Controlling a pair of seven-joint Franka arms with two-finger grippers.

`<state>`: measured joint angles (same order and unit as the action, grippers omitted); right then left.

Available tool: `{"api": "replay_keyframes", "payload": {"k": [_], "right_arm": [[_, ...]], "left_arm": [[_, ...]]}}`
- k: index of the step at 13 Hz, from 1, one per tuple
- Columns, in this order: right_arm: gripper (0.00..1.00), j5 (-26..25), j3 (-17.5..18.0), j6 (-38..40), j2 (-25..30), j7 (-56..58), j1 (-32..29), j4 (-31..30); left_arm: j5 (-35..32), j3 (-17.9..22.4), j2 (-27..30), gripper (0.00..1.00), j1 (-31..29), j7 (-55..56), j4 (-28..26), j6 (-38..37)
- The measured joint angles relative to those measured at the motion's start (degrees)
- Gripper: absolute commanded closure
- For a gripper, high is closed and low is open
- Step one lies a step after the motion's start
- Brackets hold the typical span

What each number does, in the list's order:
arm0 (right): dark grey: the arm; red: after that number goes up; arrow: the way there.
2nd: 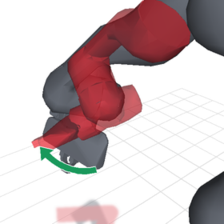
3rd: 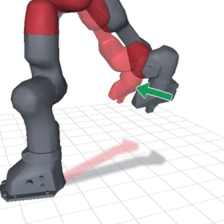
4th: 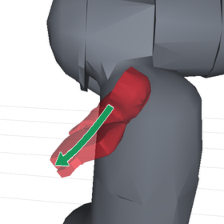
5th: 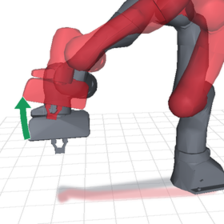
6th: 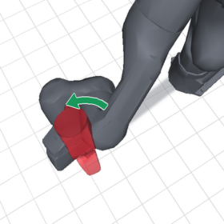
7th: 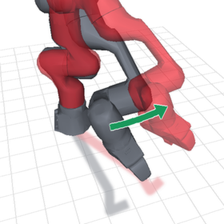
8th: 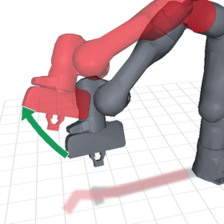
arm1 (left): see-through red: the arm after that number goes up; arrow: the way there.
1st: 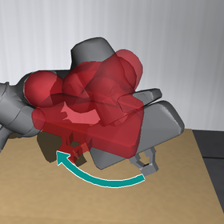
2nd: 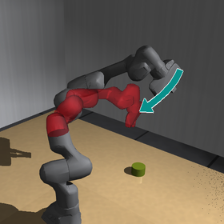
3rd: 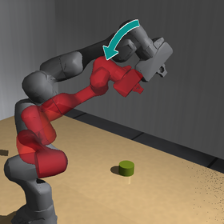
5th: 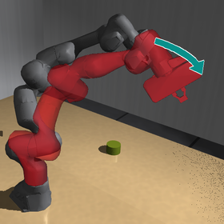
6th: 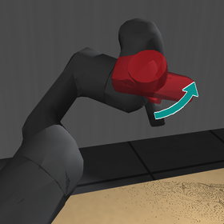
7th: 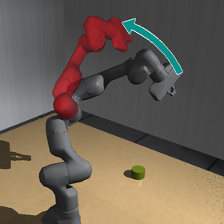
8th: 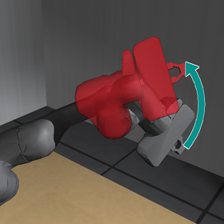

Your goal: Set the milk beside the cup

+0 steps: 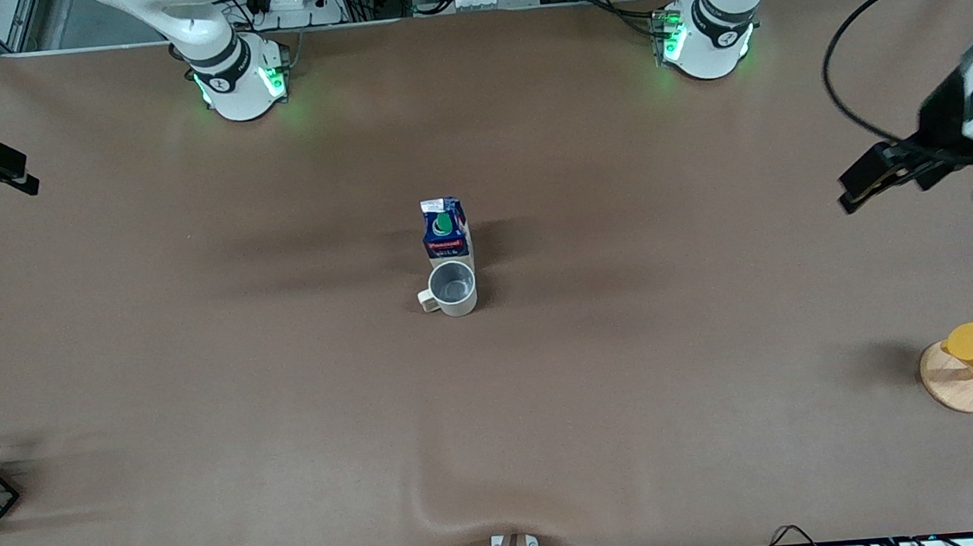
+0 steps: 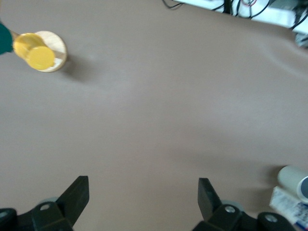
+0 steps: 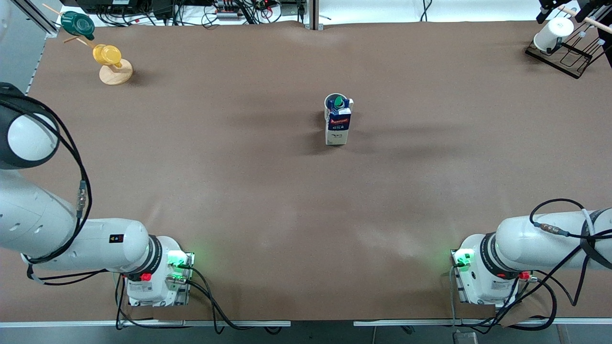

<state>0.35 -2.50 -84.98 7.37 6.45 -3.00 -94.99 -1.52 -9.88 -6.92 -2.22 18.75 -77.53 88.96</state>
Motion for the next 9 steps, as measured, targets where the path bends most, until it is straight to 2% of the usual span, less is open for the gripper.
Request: {"api": "replay_keyframes", "payload": {"k": [4,9], "right_arm": [[0.0,0.0,0.1,3.5,1.2,0.0,0.0,0.0],[0.0,0.0,-0.1,3.5,1.2,0.0,0.0,0.0]], "left_arm": [[0.0,5.2,3.4,0.0,-0.5,-8.6,-4.4,-1.2],[0.1,4.3,8.1,0.0,-0.2,-8.7,-11.3,-1.2]]}}
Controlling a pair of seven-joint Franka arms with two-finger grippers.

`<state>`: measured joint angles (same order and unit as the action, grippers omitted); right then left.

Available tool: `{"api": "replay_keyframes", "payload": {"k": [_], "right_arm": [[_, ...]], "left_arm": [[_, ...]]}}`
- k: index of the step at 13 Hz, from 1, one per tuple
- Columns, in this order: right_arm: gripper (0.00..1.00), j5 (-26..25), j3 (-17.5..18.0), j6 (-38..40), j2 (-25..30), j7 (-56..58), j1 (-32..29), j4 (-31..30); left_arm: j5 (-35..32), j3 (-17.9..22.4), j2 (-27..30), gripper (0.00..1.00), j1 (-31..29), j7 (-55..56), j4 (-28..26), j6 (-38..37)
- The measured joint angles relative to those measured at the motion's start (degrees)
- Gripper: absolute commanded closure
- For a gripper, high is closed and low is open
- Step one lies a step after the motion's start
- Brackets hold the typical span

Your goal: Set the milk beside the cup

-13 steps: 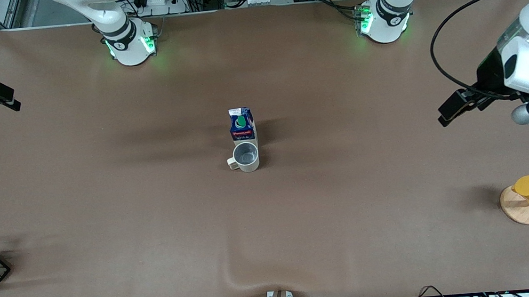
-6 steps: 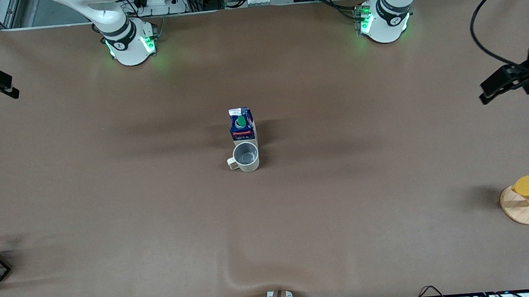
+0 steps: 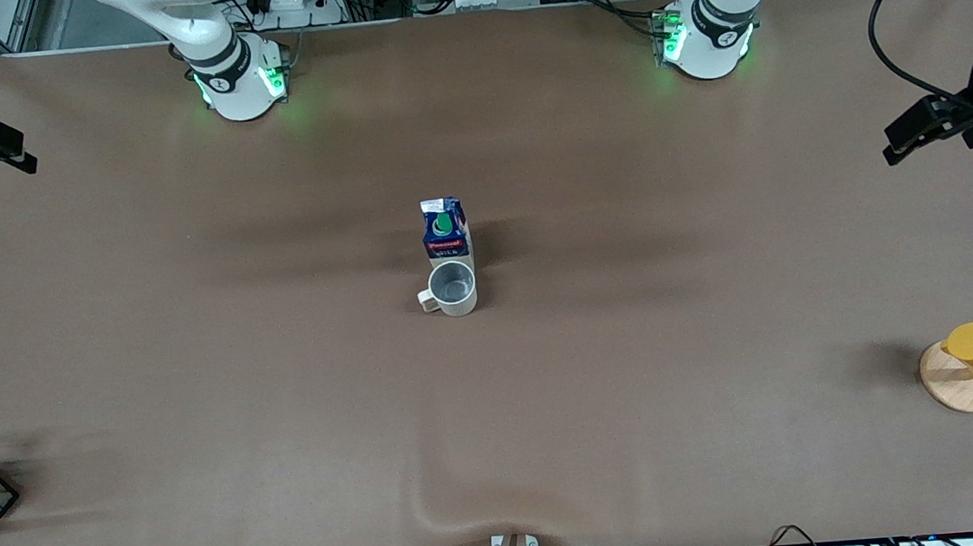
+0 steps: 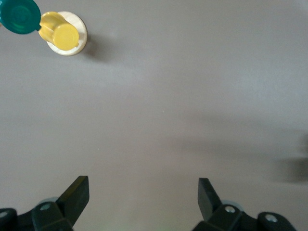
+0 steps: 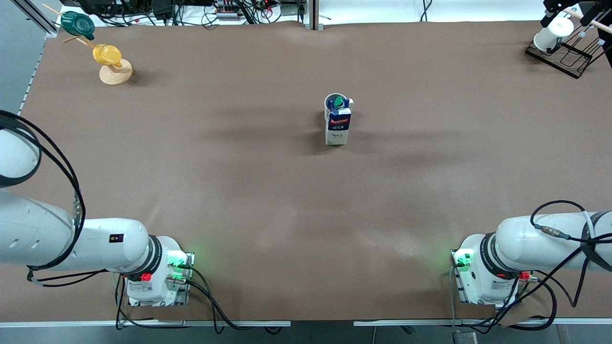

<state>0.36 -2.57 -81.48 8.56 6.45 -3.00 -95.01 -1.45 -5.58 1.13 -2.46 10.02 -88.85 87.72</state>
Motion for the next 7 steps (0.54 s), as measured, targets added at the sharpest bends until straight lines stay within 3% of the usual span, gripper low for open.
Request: {"api": "replay_keyframes", "payload": {"k": [7], "right_arm": [[0.0,0.0,-0.3,0.1,0.0,0.0,-0.1,0.0]], "left_arm": [[0.0,-1.0,1.2,0.0,0.3,-6.7,-1.5,-0.9]]}}
